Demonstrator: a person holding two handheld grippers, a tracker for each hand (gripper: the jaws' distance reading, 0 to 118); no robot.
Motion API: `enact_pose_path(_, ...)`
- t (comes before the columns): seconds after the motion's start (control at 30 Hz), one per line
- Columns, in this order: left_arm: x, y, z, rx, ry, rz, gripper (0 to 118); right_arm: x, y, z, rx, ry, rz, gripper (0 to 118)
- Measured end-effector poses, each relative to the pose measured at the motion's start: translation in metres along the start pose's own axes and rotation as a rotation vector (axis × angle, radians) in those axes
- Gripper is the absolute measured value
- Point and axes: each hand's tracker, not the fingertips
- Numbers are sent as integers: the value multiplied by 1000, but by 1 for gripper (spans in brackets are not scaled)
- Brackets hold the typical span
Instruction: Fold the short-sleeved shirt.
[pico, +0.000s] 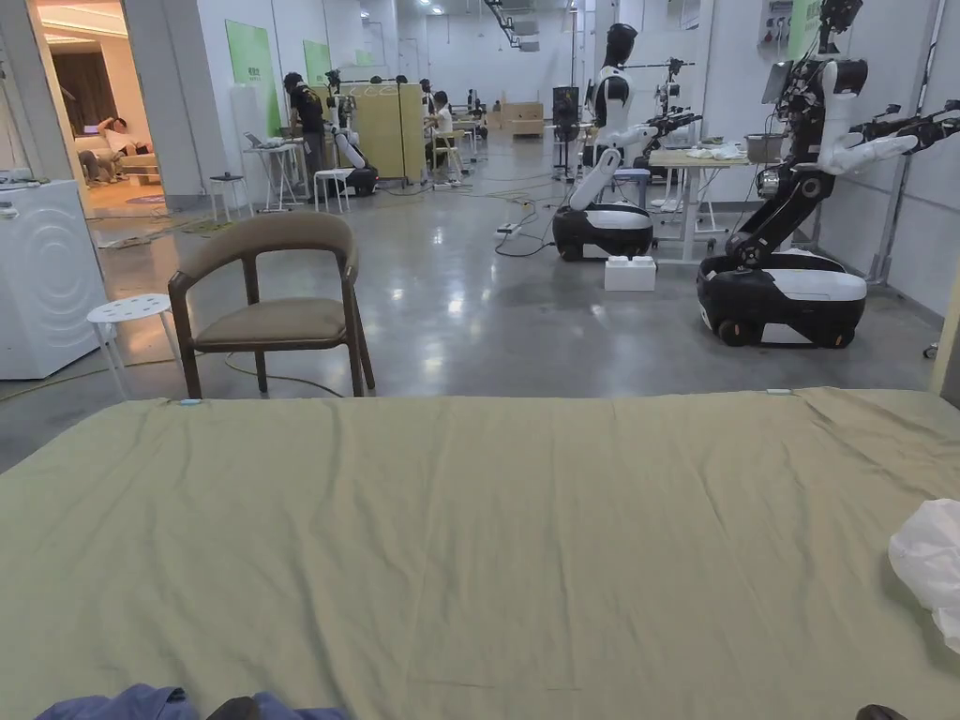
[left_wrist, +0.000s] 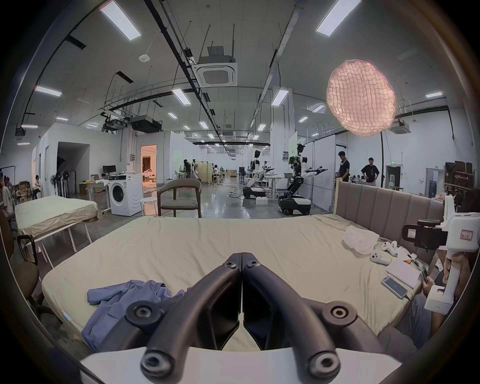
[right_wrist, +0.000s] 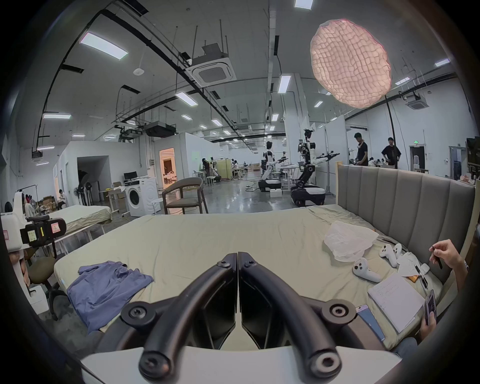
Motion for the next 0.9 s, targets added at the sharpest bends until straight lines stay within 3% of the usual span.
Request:
enact_pose_path(0.3,-1,-1,1,-3,-3,-2,0,5,-1,4,-3,22,6,0)
enact_pose_path(0.33,-1,-1,1,-2,-2,-2,0,-50,-3,-12,-1,22,7,0)
enact_pose_path(0.9,1,-1,3,2,-9,-8,0,-51,-4,-11,-10,27,-7,0)
